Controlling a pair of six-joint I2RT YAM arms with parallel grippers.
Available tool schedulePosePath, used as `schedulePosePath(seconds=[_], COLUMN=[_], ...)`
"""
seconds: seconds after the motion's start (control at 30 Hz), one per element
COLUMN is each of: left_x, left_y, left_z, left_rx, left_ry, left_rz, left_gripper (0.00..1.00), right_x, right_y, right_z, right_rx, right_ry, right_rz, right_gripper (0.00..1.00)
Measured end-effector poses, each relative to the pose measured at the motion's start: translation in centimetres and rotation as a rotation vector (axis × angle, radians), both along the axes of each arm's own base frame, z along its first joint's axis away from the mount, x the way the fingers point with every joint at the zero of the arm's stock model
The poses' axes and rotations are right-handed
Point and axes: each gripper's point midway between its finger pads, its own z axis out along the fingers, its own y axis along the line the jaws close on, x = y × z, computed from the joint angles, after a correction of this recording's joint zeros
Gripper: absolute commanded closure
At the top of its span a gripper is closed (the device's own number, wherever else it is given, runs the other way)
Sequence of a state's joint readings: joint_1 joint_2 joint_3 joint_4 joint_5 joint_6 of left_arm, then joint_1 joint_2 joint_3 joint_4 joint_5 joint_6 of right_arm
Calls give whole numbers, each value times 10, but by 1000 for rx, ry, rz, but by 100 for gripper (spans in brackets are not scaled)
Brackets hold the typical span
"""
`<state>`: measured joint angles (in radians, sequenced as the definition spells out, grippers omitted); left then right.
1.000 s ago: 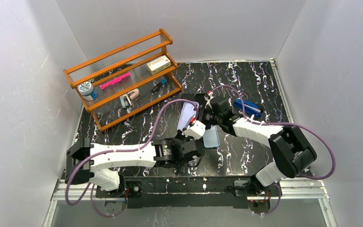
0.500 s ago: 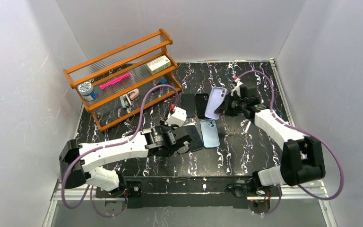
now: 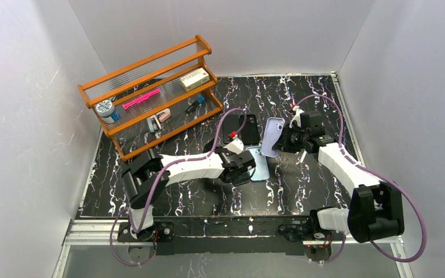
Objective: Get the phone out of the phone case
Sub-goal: Place the phone at the center of the board.
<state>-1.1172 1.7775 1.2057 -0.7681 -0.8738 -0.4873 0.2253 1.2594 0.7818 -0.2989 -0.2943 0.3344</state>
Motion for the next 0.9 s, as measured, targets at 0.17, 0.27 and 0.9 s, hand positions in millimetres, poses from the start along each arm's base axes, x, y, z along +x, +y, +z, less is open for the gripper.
schedulePosePath(seconds=[0.17,0.27,0.9], left_x=[11,16,34], left_y=[-15,-20,-38], left_z=[-12,-24,-44], left_rx=[37,64,-45], left_ry=[13,29,134], left_rz=[-9,-8,9], left_gripper=[79,77,33], right_x=[0,0,57], right_y=[-1,-2,-13], right_z=[4,3,17], right_rx=[-6,-17,-74], right_ry=[-22,-25,-18], right_rz=[12,17,106], right_gripper=[99,99,99])
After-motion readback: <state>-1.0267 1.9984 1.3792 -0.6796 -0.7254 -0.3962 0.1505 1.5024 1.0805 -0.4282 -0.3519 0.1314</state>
